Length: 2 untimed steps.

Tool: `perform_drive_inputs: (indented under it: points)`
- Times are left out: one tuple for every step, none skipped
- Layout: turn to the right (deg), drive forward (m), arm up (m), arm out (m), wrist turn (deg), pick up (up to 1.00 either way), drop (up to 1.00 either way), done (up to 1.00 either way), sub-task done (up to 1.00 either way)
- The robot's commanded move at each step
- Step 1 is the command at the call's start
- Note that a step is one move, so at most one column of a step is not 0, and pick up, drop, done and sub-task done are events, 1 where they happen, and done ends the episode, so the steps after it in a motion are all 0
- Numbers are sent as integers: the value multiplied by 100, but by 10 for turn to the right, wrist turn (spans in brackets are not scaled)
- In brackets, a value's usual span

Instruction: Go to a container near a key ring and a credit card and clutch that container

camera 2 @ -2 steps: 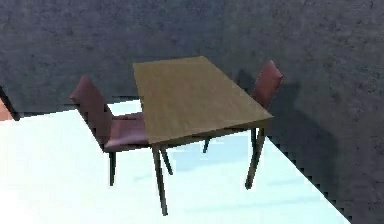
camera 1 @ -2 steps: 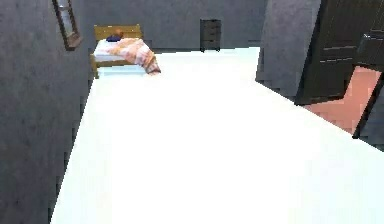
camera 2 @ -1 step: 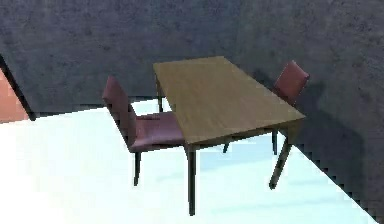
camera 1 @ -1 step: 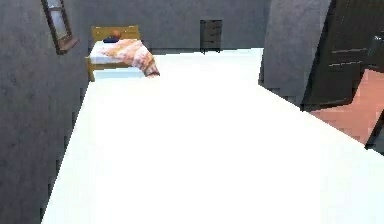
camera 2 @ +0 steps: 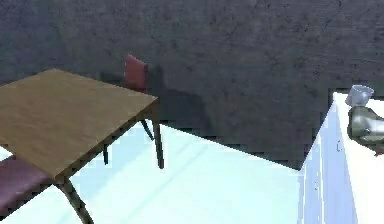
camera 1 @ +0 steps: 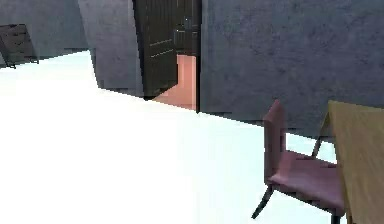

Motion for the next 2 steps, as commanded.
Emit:
perform_drive_inputs:
  points:
    - [360, 0, 0, 0, 0, 0, 0, 0, 0]
    - [0, 25, 0, 0, 0, 0, 0, 0, 0]
